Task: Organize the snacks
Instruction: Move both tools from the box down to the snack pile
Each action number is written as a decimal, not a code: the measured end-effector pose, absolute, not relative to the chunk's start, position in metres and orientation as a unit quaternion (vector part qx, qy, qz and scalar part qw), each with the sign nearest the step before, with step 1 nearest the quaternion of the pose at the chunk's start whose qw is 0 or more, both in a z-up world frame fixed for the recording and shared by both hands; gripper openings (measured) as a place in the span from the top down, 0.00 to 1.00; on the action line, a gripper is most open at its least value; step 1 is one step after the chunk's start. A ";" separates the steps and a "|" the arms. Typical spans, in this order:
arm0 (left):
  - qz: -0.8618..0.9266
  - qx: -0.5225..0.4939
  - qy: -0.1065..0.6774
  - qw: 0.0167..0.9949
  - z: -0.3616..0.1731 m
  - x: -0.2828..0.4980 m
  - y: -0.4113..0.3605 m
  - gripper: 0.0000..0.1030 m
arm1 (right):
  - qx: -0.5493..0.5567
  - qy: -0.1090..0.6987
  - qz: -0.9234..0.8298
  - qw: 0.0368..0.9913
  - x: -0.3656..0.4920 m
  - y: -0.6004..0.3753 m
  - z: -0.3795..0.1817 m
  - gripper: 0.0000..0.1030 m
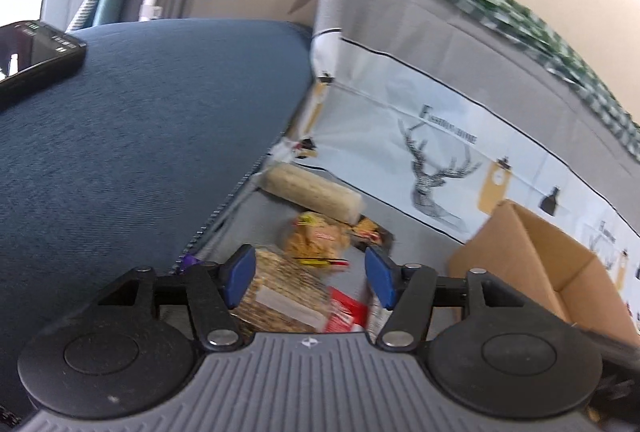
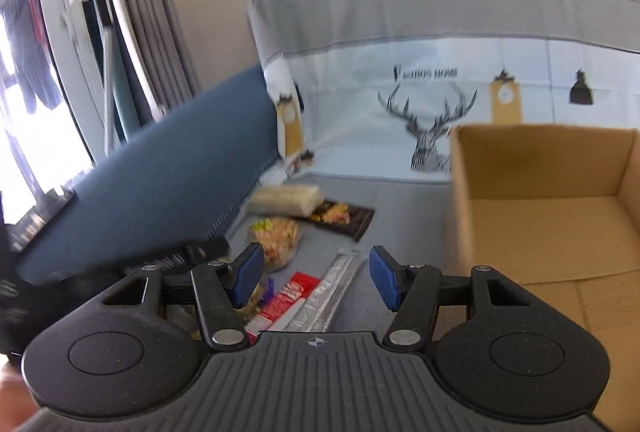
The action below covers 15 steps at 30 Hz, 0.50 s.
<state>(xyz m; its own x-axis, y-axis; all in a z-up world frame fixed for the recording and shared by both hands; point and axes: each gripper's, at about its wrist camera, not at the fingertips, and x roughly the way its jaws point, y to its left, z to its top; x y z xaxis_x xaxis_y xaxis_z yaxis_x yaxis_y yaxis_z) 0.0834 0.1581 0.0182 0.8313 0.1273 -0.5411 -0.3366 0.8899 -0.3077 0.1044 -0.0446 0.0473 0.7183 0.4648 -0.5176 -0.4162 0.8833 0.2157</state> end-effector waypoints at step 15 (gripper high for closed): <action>0.143 -0.218 0.362 0.895 -0.020 0.119 0.170 0.17 | 0.040 0.433 0.211 0.875 0.158 -0.009 -0.040 0.37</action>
<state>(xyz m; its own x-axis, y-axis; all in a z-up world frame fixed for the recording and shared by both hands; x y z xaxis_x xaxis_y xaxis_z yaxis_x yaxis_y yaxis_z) 0.1189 0.1705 -0.0201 0.6974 0.0991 -0.7098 -0.4139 0.8642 -0.2860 0.1575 -0.0090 -0.0398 0.5354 0.4038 -0.7418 -0.3351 0.9078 0.2523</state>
